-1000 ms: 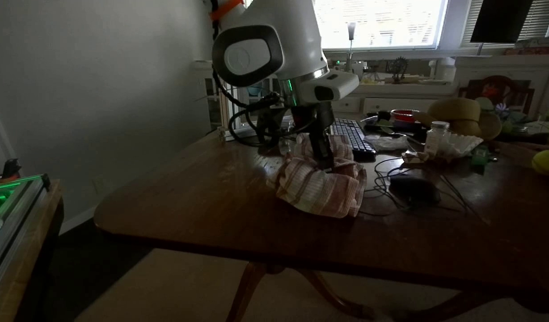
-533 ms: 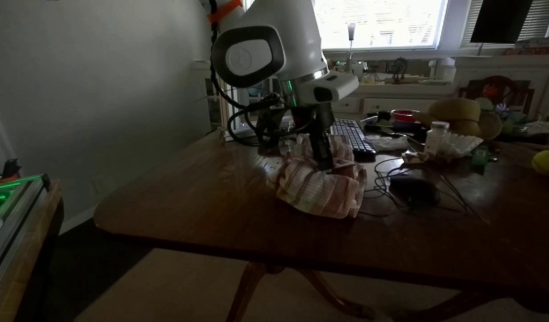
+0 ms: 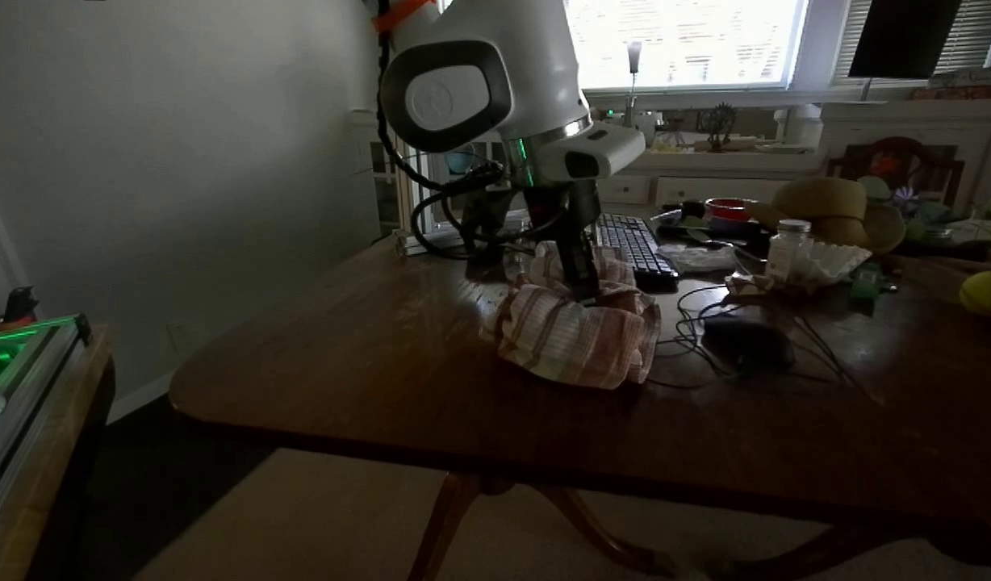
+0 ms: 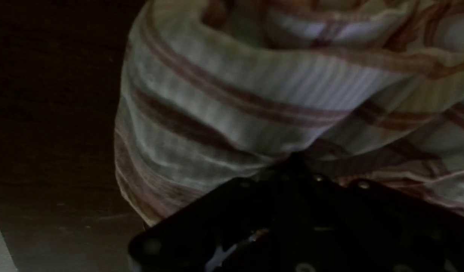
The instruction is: Fold the towel once in length then once in width
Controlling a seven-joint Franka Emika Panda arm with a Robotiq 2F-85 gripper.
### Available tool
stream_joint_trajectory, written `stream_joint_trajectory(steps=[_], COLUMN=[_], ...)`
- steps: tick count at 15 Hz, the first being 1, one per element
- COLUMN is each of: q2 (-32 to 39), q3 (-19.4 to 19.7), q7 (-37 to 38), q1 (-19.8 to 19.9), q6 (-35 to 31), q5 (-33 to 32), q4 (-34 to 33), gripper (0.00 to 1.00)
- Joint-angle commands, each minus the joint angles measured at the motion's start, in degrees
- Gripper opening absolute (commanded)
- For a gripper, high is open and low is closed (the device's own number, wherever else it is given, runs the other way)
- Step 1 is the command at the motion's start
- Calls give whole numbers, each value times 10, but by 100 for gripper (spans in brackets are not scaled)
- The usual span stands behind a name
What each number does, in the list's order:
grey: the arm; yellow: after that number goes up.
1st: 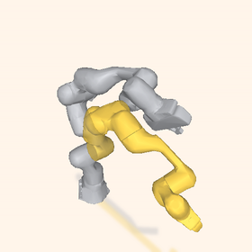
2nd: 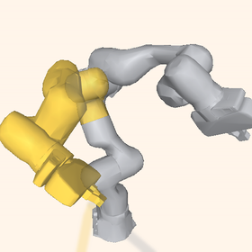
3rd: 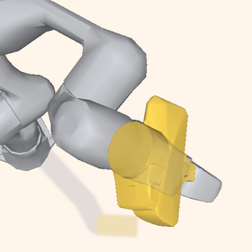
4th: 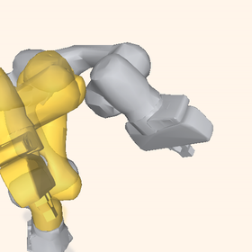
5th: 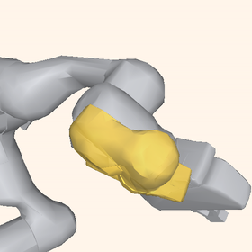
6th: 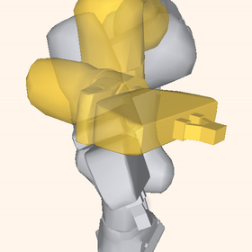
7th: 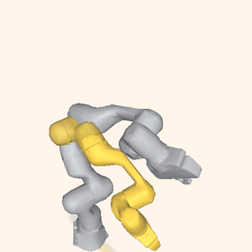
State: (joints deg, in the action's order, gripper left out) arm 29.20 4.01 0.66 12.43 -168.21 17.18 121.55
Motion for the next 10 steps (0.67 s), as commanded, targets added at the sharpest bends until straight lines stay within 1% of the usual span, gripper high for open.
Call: stream_joint_trajectory(steps=[1, 2, 5, 6, 8, 9, 10], q2=[-60, -77, -129, -145, -185, -204, -230], q3=[6, 15, 72, 98, 142, 176, 188], q7=[9, 18, 66, 96, 157, 194, 225], q1=[-10, -19, -67, -89, -126, -158, -171], q6=[17, 23, 36, 30, 39, 46, 63], q5=[-28, -36, -87, -112, -166, -198, -219], q4=[52, 63, 100, 113, 134, 144, 153], gripper=[34, 40, 64, 70, 86, 93, 99])
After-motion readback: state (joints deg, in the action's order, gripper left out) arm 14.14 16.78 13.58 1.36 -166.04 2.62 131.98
